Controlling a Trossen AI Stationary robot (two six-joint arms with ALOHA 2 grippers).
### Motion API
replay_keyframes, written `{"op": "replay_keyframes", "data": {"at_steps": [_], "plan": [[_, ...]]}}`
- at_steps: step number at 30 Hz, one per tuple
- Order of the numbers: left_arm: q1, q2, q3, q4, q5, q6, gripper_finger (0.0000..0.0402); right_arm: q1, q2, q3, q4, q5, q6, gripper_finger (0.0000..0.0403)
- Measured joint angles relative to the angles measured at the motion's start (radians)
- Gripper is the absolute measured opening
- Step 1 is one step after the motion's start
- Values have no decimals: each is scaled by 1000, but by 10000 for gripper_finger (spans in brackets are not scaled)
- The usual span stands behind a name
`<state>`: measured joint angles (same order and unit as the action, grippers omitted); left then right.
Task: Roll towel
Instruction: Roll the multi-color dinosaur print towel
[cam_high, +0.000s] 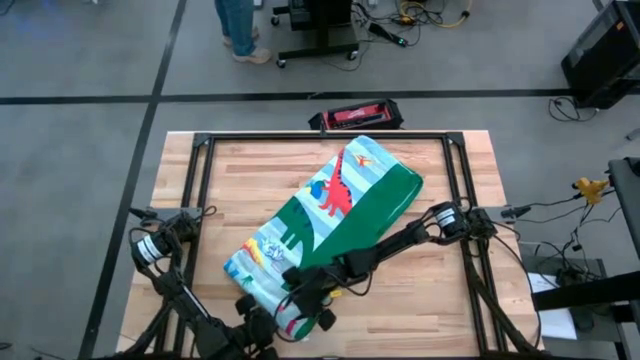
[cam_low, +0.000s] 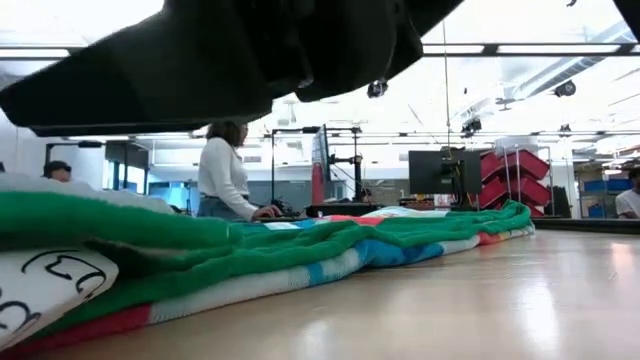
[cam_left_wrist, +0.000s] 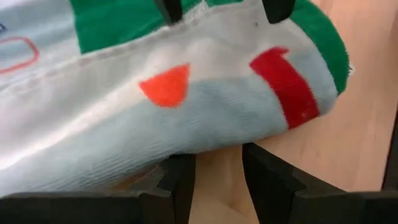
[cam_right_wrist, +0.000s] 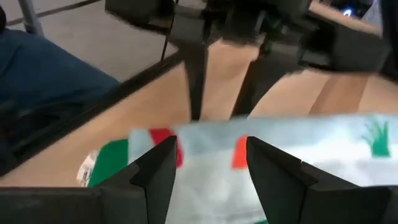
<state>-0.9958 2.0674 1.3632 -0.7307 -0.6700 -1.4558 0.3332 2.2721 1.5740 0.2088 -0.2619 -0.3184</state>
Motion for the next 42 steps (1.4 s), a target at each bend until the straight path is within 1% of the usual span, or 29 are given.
{"op": "replay_keyframes", "data": {"at_steps": [4, 9, 12, 15, 20, 27, 34, 38, 42], "plan": [[0, 0, 0, 17, 2, 0, 116, -4, 47, 5, 28, -9, 10, 179], [-1, -2, 1, 31, -1, 9, 116, -12, 94, 7, 47, -59, 66, 179], [-1, -8, 1, 31, -37, 30, 116, -12, 112, 9, 53, -61, 77, 179], [2, -9, 1, 29, -72, 64, 116, -12, 113, 9, 50, -61, 91, 179], [18, -9, 0, 28, -79, 102, 116, -12, 114, 9, 59, -61, 87, 179], [56, -10, -1, 31, -114, 154, 116, -12, 115, 8, 58, -61, 91, 179], [80, -14, -12, 32, -118, 164, 116, -12, 112, 7, 54, -52, 96, 179], [82, -15, -22, 42, -132, 157, 116, -12, 87, 4, 23, -40, 94, 179], [83, -15, -27, 47, -144, 157, 116, -10, 58, 3, -23, -2, 84, 179]]}}
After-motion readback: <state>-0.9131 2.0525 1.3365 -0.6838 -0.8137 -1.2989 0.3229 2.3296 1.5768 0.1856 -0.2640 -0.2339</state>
